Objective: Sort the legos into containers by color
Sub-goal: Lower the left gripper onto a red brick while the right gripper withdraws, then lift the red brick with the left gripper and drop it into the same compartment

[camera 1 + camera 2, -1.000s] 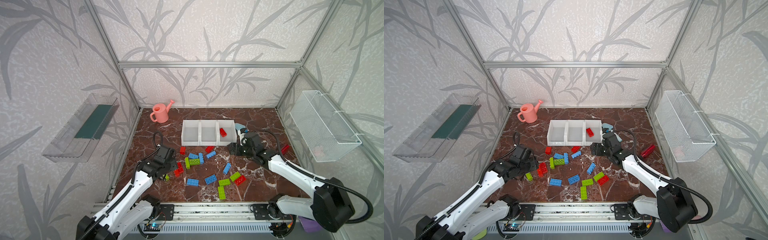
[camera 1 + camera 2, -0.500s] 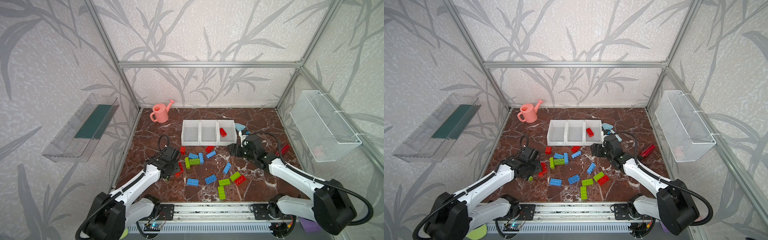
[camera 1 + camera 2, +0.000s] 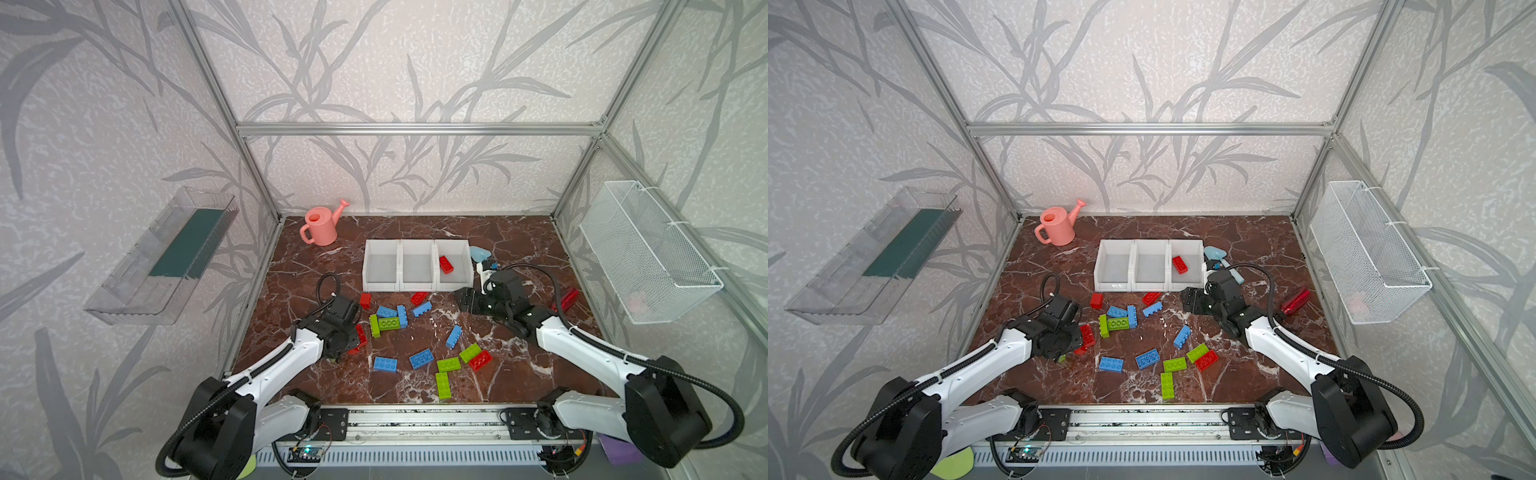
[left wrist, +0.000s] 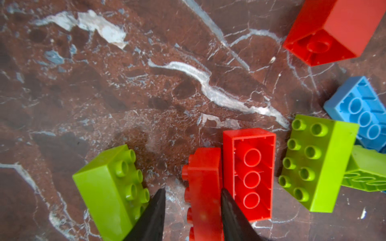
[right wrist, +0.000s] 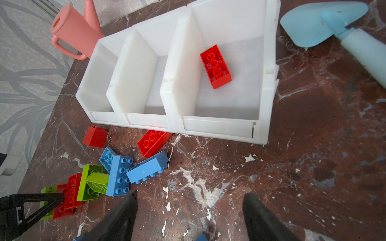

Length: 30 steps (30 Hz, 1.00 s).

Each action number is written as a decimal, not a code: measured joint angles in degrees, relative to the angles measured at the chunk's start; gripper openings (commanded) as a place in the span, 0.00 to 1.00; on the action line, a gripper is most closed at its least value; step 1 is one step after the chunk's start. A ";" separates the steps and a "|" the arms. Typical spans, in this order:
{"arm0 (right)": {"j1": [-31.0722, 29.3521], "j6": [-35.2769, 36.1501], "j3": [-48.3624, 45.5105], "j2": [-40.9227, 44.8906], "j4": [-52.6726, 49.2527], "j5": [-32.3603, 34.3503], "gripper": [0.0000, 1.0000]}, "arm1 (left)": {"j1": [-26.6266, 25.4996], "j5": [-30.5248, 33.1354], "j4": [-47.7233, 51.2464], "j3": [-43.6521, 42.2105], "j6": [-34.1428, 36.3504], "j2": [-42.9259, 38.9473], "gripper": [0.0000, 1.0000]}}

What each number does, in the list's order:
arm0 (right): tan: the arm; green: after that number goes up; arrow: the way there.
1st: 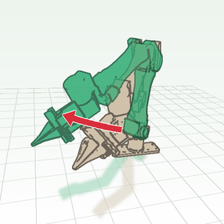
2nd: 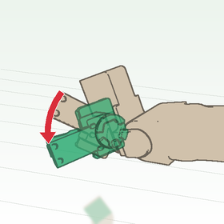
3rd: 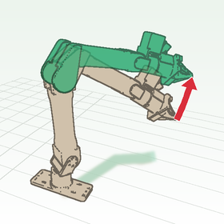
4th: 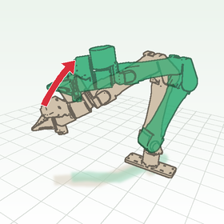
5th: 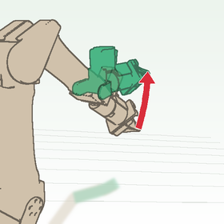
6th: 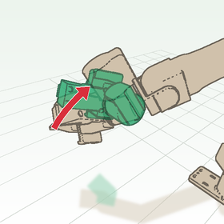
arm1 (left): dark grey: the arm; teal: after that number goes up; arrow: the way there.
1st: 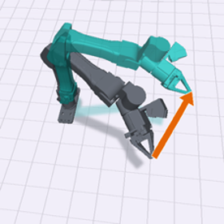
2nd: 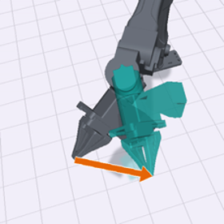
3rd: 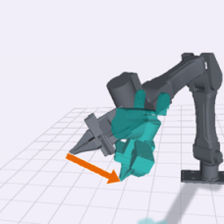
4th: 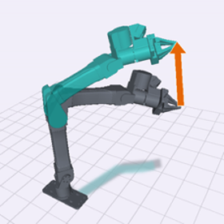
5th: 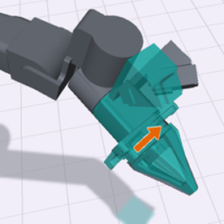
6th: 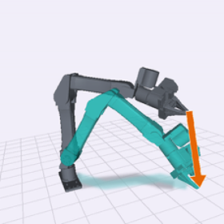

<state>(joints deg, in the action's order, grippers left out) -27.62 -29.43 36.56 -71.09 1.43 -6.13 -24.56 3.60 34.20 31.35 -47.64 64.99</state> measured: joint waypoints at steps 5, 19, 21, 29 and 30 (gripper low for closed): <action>-0.09 -0.13 0.00 -0.07 0.02 0.00 0.80 | 0.00 -0.04 -0.33 0.00 0.07 1.55 0.47; -0.09 -0.17 0.00 -0.07 0.04 -0.37 0.80 | -0.04 -1.46 -2.01 1.53 2.19 7.96 0.27; -0.09 -0.17 -0.09 -0.04 0.04 -0.39 0.80 | -0.04 -1.75 -2.16 1.57 2.47 8.00 0.22; -0.13 -0.76 -0.92 -0.04 0.94 -1.16 0.79 | -0.04 -2.23 -1.57 2.45 3.96 6.91 0.17; -0.15 -0.79 -1.11 -0.04 1.22 -1.46 0.79 | -0.07 -2.10 -1.03 3.10 4.31 6.12 0.17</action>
<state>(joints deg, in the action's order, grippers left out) -27.77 -30.22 35.44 -71.13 2.66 -7.60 -24.62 1.50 33.17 34.46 -43.33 71.11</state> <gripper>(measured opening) 0.787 0.248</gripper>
